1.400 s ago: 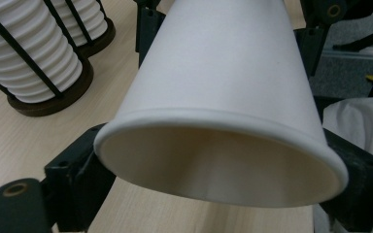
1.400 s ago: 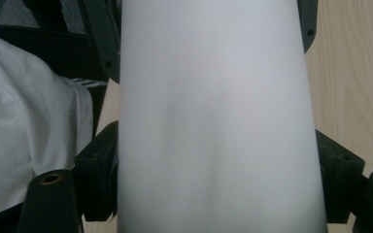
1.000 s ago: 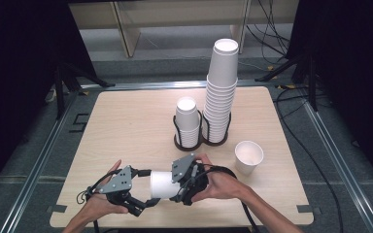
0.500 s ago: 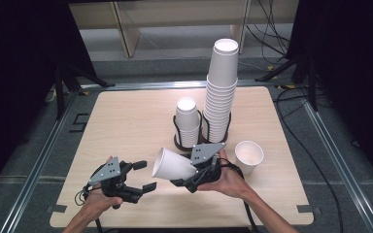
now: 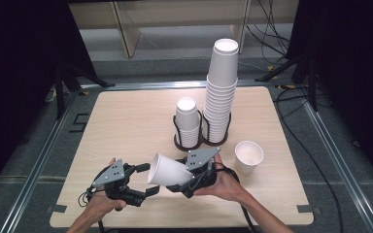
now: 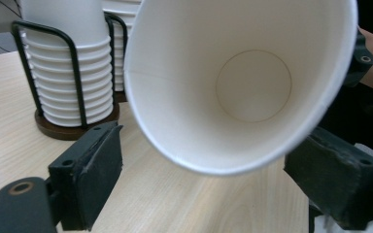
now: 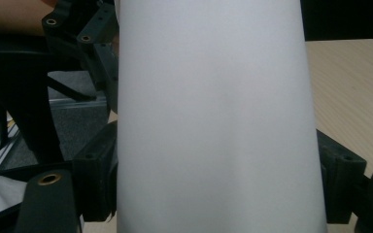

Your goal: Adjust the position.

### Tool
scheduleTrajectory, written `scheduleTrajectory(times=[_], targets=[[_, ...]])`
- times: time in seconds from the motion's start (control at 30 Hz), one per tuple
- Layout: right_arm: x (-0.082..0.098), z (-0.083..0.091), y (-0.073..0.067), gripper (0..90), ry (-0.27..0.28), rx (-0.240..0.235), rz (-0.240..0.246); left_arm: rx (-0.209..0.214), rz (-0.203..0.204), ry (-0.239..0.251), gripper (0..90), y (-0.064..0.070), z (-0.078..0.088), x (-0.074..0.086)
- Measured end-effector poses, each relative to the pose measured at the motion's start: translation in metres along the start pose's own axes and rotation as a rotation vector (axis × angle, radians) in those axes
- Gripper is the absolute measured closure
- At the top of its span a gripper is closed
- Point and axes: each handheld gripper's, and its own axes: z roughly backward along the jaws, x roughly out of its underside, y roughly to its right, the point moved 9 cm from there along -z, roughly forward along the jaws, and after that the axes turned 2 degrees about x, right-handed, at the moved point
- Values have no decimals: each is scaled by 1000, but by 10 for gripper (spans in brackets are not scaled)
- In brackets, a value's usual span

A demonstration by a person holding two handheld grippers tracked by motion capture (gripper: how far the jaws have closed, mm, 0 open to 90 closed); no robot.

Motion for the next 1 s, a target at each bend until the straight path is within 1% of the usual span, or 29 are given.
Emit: scheduleTrajectory(times=[0.03,0.07,0.1,0.13,0.2,0.23,0.27,0.3,0.33,0.37,0.4,0.43,0.47,0.53,0.57,0.6,0.63,0.67,0.7,0.73,0.77,0.8,0.83,0.87,0.9,0.93,1.0], targets=[[0,0,-1,231,-4,-5,8,0,0,0,115,0,0,0],[0,-1,-2,231,-2,-11,8,-12,5,-17,93,1,0,1],[0,-1,-2,231,-2,-11,8,-16,-2,-28,93,0,-1,2],[0,-2,-5,231,-2,-25,13,-9,5,-8,27,1,-3,1],[-1,-3,-6,231,0,-25,14,-16,7,-16,11,1,-3,1],[-1,-4,-7,232,6,-36,18,-8,5,-3,1,1,-4,0],[-1,-4,-7,232,0,-34,20,-22,-8,-22,1,2,-1,0],[-1,-4,-6,232,4,-33,33,-10,-9,-6,0,3,-2,-1],[-1,-4,-6,232,4,-33,33,-10,-9,-6,6,3,-2,-1],[0,-5,-8,232,2,-40,18,-3,-10,0,6,4,-2,-2],[0,-6,-8,232,4,-44,20,-11,-14,-10,5,4,-2,-2],[1,-7,-8,232,6,-46,32,1,-14,0,3,6,-3,-3],[2,-9,-10,232,3,-52,19,-4,-18,-12,8,7,-2,-2],[3,-12,-11,232,-6,-58,22,5,-20,-10,15,9,-3,-3],[4,-14,-13,232,-5,-65,25,10,-29,-13,14,9,-3,-2],[4,-14,-13,232,-5,-65,25,10,-29,-13,13,9,-3,-2],[3,-15,-13,232,-2,-65,38,24,-32,6,13,11,-4,-4],[5,-17,-16,232,-16,-76,30,25,-27,10,17,11,-5,-4],[5,-18,-15,232,-10,-73,42,26,-29,7,22,12,-4,-4],[6,-19,-17,232,-19,-86,36,24,-42,-6,24,12,-2,-4],[6,-20,-17,232,-17,-86,34,33,-42,8,29,12,-2,-5],[6,-20,-17,232,-13,-83,41,33,-42,8,33,12,-2,-5],[7,-21,-18,231,-20,-92,32,36,-45,7,35,12,-1,-5],[8,-21,-18,231,-20,-88,42,36,-45,7,39,12,-1,-5],[8,-21,-17,231,-15,-86,45,44,-41,20,42,13,-2,-6],[8,-21,-18,231,-18,-89,39,43,-46,16,44,13,-1,-6],[8,-21,-18,232,-16,-89,42,37,-50,16,48,13,0,-6]])
